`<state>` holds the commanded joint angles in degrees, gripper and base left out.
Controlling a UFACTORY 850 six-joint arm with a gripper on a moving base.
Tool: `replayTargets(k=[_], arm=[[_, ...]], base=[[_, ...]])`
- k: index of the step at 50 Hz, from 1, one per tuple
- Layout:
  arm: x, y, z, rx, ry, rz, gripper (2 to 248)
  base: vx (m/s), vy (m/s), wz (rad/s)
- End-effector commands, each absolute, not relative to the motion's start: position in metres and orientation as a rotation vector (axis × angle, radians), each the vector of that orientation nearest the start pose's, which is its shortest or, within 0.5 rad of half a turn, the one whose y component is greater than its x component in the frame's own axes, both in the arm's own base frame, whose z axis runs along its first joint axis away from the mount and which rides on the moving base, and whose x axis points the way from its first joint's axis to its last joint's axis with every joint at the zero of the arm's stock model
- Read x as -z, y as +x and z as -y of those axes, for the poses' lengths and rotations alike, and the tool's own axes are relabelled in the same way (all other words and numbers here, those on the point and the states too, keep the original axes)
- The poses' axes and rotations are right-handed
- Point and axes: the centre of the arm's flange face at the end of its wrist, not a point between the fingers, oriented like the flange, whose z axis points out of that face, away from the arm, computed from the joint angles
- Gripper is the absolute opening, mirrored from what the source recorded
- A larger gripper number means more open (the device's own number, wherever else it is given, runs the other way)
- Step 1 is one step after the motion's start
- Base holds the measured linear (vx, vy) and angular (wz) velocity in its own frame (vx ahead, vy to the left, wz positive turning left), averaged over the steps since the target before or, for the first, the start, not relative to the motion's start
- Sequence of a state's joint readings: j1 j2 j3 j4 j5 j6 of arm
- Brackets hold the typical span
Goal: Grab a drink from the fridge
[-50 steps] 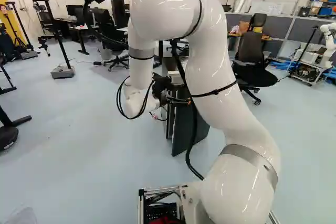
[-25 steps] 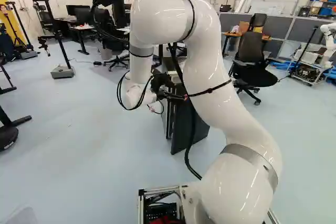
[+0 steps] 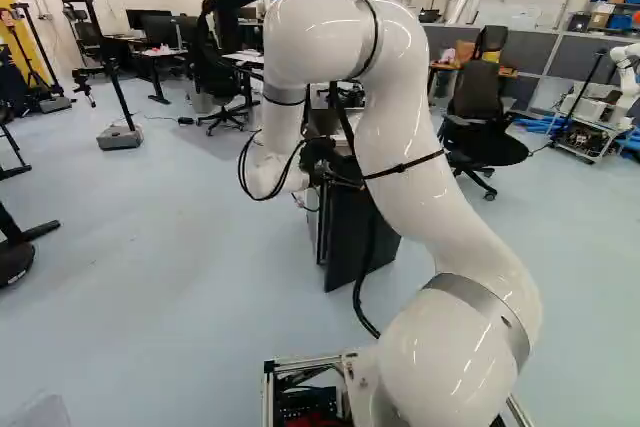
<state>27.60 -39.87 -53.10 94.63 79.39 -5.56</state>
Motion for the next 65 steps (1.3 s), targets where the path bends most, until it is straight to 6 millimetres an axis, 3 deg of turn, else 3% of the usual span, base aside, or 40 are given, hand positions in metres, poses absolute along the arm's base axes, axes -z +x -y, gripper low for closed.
replayTargets(k=[20,65], arm=[[-0.264,0.465,-0.124,-1.439,1.633,1.212,247],[-0.259,0.376,-0.078,-1.289,1.608,1.133,247]], base=[[0.000,0.000,0.000],[0.000,0.000,0.000]])
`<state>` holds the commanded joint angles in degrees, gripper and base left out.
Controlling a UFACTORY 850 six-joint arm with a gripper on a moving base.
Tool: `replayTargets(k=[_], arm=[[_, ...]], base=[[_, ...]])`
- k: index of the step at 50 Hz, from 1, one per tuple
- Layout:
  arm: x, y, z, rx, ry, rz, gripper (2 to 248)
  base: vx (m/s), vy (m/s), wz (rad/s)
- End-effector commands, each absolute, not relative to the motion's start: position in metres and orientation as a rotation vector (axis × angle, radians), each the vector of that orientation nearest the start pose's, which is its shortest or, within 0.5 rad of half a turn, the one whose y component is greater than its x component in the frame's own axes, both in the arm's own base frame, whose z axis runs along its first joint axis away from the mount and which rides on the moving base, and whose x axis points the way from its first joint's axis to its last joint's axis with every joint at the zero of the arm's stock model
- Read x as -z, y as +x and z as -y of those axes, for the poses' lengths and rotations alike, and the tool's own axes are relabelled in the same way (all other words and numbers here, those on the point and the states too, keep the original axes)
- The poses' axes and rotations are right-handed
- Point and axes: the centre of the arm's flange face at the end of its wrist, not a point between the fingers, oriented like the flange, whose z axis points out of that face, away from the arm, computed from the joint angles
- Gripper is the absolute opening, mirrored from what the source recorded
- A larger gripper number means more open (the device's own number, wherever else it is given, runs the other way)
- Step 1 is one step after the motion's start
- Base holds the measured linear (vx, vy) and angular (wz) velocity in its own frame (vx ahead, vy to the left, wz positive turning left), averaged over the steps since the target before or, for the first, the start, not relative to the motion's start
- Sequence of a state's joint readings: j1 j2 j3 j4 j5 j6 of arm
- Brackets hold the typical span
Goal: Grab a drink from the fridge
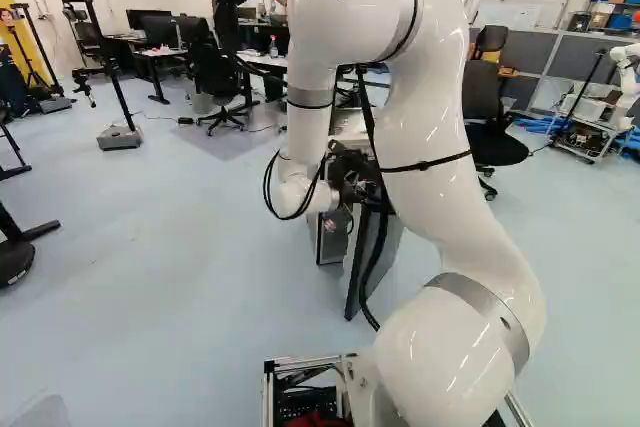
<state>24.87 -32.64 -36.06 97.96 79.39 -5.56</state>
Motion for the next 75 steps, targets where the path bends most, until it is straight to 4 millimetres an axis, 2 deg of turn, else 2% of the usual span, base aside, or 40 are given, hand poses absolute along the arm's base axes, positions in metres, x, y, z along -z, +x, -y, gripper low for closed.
replayTargets(k=[29,41,54,75], arm=[[-0.254,0.320,-0.047,-1.174,1.553,1.092,247],[-0.253,0.305,-0.031,-1.122,1.509,1.098,247],[-0.254,0.306,-0.008,-1.056,1.428,1.164,247],[-0.258,0.326,0.038,-0.951,1.267,1.323,247]], base=[[0.000,0.000,0.000],[0.000,0.000,0.000],[0.000,0.000,0.000],[0.000,0.000,0.000]])
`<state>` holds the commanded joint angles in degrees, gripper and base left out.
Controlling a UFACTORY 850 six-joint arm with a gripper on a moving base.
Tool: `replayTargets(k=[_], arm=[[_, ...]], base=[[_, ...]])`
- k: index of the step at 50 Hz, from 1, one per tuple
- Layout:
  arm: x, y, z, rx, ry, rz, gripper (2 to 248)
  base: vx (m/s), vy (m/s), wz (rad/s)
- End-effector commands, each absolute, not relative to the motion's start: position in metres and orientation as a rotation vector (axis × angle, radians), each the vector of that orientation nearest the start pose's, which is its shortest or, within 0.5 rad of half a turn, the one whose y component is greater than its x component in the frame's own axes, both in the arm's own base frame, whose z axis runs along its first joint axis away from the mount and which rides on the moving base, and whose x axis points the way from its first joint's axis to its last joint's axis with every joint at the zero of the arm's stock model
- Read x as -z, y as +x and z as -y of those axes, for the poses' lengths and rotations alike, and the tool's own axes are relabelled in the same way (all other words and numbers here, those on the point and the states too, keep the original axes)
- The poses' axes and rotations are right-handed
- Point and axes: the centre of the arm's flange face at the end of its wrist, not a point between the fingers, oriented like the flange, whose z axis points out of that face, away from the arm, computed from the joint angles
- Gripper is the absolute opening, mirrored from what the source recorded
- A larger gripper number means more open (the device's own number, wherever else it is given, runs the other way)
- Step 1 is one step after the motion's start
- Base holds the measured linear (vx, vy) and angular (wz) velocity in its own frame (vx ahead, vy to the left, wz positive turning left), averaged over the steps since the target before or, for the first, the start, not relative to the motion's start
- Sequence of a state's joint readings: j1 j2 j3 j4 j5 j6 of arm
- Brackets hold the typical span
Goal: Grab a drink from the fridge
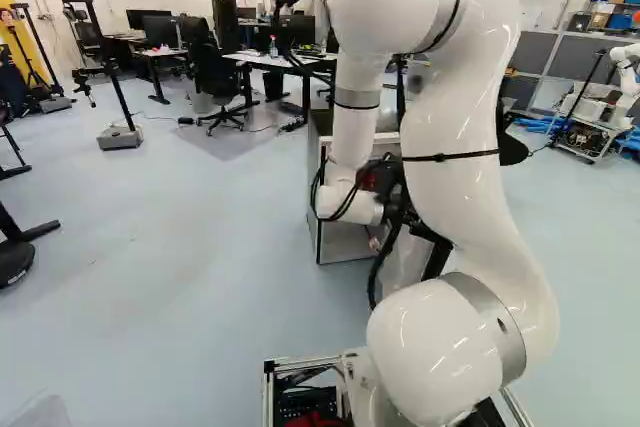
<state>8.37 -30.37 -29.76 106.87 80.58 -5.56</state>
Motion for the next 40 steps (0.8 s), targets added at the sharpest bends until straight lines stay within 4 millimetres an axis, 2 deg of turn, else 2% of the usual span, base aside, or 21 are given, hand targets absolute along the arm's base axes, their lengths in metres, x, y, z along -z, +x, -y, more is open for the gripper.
replayTargets(k=[40], arm=[[-0.272,0.382,0.141,-0.806,0.924,1.618,247]], base=[[0.000,0.000,0.000]])
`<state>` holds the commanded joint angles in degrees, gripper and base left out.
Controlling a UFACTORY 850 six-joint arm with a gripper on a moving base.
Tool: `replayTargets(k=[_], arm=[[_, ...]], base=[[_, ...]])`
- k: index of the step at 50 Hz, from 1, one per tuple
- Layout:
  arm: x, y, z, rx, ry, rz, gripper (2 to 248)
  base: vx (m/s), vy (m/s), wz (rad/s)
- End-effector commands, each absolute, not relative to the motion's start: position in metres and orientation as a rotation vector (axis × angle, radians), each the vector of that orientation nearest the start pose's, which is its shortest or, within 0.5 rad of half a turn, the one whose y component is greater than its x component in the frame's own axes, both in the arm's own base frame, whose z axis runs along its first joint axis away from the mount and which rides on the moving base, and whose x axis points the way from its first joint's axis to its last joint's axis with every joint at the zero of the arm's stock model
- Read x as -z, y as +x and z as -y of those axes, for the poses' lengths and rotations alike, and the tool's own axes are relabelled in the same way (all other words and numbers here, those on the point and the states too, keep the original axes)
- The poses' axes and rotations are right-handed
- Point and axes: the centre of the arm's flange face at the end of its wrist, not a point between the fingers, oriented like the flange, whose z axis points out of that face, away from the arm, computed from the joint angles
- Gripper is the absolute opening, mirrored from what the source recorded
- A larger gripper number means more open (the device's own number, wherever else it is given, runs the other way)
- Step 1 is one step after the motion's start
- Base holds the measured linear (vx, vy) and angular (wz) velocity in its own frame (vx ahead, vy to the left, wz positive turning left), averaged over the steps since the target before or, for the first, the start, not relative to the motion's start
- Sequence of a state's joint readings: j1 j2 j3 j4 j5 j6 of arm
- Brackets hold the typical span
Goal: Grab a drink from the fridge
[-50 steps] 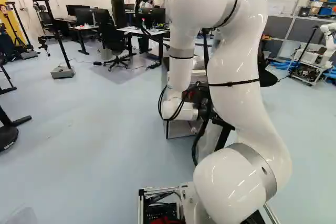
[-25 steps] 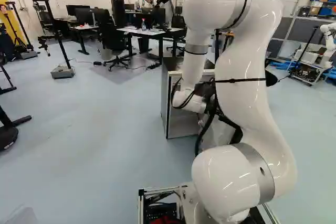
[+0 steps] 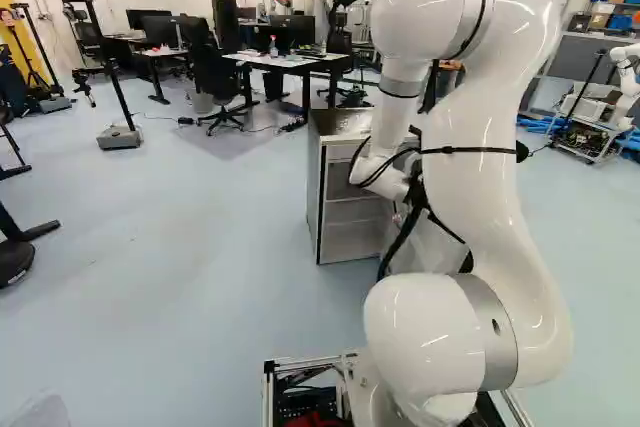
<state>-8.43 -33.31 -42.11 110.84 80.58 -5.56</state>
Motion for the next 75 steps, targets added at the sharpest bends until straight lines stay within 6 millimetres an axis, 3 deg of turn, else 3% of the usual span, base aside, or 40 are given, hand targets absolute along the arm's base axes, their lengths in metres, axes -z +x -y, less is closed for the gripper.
replayTargets(k=[65,75], arm=[[-0.290,0.444,0.315,-0.732,0.518,1.933,247],[-0.290,0.445,0.319,-0.739,0.522,1.940,247]], base=[[0.000,0.000,0.000],[0.000,0.000,0.000]])
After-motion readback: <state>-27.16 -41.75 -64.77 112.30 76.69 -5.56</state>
